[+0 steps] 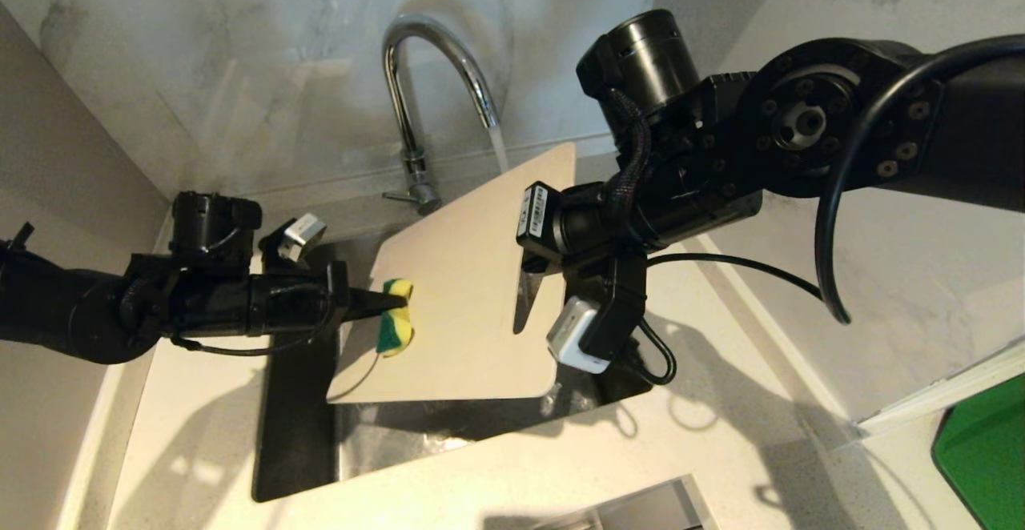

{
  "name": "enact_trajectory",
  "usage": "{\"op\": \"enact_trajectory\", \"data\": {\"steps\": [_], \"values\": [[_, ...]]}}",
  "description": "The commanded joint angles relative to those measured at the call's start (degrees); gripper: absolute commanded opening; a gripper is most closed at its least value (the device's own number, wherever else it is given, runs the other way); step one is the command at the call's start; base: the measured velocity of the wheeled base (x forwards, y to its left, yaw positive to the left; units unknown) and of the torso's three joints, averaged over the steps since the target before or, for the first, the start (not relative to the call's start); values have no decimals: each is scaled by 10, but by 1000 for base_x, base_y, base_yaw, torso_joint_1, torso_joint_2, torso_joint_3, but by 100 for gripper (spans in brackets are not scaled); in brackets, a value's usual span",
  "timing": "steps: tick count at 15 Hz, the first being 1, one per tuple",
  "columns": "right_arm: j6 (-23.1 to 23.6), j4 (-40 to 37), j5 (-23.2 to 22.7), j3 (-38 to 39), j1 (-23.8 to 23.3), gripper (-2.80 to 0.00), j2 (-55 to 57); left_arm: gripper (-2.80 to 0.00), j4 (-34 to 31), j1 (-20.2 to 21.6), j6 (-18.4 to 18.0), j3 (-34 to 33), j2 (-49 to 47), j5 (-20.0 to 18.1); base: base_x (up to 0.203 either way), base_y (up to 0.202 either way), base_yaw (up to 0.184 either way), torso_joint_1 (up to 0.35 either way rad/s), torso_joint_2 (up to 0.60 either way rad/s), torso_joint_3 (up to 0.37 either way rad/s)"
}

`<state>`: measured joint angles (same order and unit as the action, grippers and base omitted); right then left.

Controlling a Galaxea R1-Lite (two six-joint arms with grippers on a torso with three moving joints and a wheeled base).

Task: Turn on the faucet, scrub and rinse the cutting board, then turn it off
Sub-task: Scrub the cutting board underwater

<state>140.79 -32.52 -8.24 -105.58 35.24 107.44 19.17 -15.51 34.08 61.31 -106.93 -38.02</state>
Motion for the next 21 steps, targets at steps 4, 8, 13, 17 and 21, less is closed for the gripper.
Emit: {"op": "enact_trajectory", "data": {"steps": [4, 8, 13, 17, 21], "values": [[3, -1, -6, -8, 0, -280, -19, -280, 63, 92, -10, -56, -34, -8, 0, 0, 0, 0, 0, 0], [3, 0, -17, -6, -8, -280, -16, -280, 89, 191, -43, -87, -53, -63, 0, 0, 0, 0, 0, 0], [4, 0, -26, -2, -10, -280, -14, -280, 85, 182, -34, -77, -15, -69, 0, 0, 0, 0, 0, 0], [4, 0, -27, 7, -10, -280, -15, -280, 49, 167, 3, -35, 44, -67, 0, 0, 0, 0, 0, 0], [4, 0, -27, 12, -10, -280, -15, -280, -10, 153, 5, -7, 101, -69, 0, 0, 0, 0, 0, 0]]}}
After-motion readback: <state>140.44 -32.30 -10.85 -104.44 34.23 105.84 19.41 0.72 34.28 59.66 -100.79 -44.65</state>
